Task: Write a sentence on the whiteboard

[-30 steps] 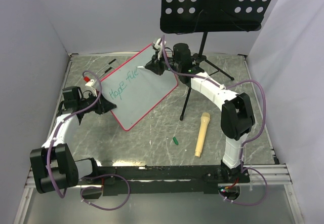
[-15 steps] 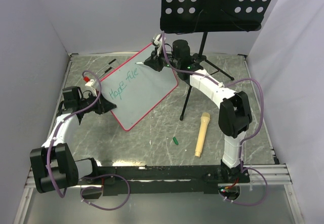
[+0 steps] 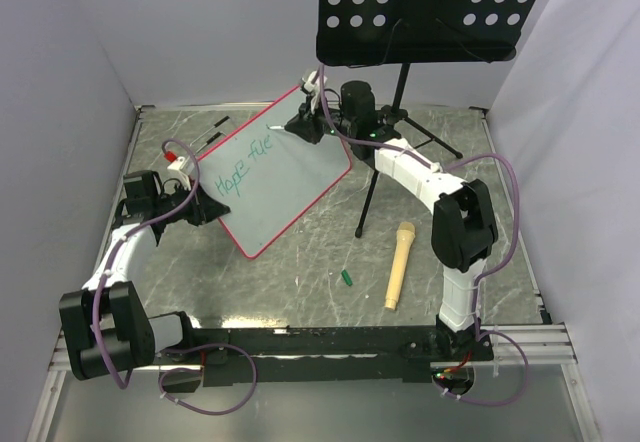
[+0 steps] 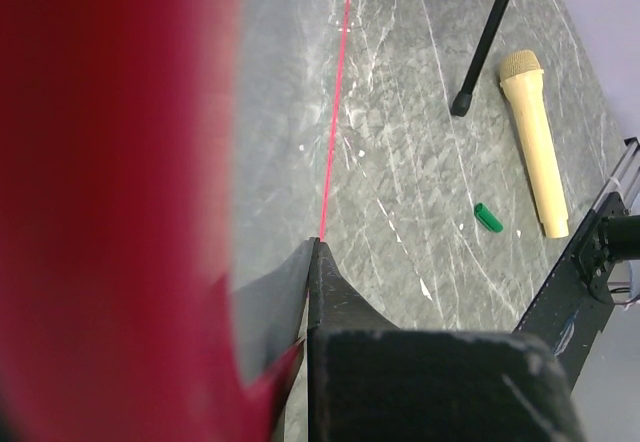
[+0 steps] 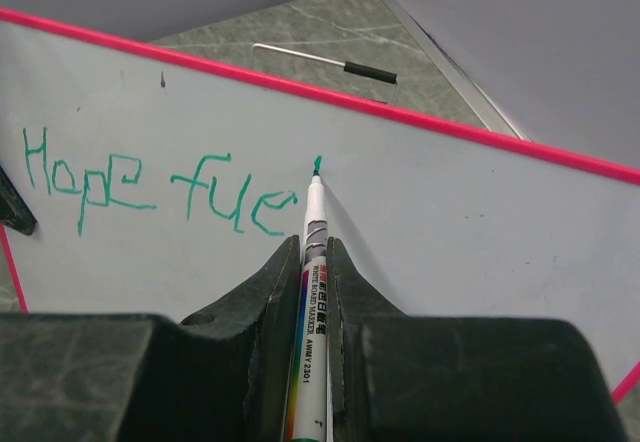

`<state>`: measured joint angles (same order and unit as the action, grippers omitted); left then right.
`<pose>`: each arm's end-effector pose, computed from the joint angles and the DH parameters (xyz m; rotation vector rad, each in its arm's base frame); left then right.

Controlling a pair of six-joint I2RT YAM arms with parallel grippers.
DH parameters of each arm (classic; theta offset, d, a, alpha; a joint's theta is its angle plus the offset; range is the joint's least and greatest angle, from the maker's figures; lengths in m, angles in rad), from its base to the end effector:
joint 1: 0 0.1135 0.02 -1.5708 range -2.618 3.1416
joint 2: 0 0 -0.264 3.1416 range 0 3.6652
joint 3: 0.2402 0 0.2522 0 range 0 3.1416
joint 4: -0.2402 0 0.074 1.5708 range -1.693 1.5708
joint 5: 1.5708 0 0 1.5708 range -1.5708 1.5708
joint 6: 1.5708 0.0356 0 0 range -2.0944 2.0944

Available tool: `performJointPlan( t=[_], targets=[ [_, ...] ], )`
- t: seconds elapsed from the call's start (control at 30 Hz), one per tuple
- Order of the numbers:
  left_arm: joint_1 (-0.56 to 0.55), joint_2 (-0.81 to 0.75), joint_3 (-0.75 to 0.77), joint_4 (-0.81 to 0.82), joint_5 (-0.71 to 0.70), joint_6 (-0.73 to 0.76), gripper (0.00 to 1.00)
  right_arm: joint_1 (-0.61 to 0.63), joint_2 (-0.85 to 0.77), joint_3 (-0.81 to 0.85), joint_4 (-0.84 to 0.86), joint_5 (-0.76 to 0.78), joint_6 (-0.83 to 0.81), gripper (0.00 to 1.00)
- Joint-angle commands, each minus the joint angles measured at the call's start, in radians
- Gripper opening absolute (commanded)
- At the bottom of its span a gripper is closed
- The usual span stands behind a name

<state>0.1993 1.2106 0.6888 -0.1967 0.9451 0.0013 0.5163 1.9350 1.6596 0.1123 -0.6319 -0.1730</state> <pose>0.2416 0.0194 0.2280 0.2700 2.0806 -0.9466 0.3961 0.2490 0.3346 -1.0208 1.4440 0.7959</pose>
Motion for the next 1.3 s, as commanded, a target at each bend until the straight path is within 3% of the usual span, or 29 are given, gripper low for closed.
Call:
performJointPlan(
  t=[0.0, 0.47, 1.27],
  targets=[
    [-0.001, 0.021, 0.011, -0.047, -0.138, 0.077, 0.01, -0.009, -0.031, -0.038, 0.027, -0.006, -0.019, 0.00],
    [0.015, 0.021, 0.011, -0.038, -0.146, 0.068, 0.01, -0.018, -0.080, -0.136, 0.047, -0.011, -0.031, 0.00],
    [0.015, 0.023, 0.008, -0.032, -0.137, 0.065, 0.01, -0.052, -0.094, -0.066, 0.063, -0.038, 0.035, 0.00]
  ],
)
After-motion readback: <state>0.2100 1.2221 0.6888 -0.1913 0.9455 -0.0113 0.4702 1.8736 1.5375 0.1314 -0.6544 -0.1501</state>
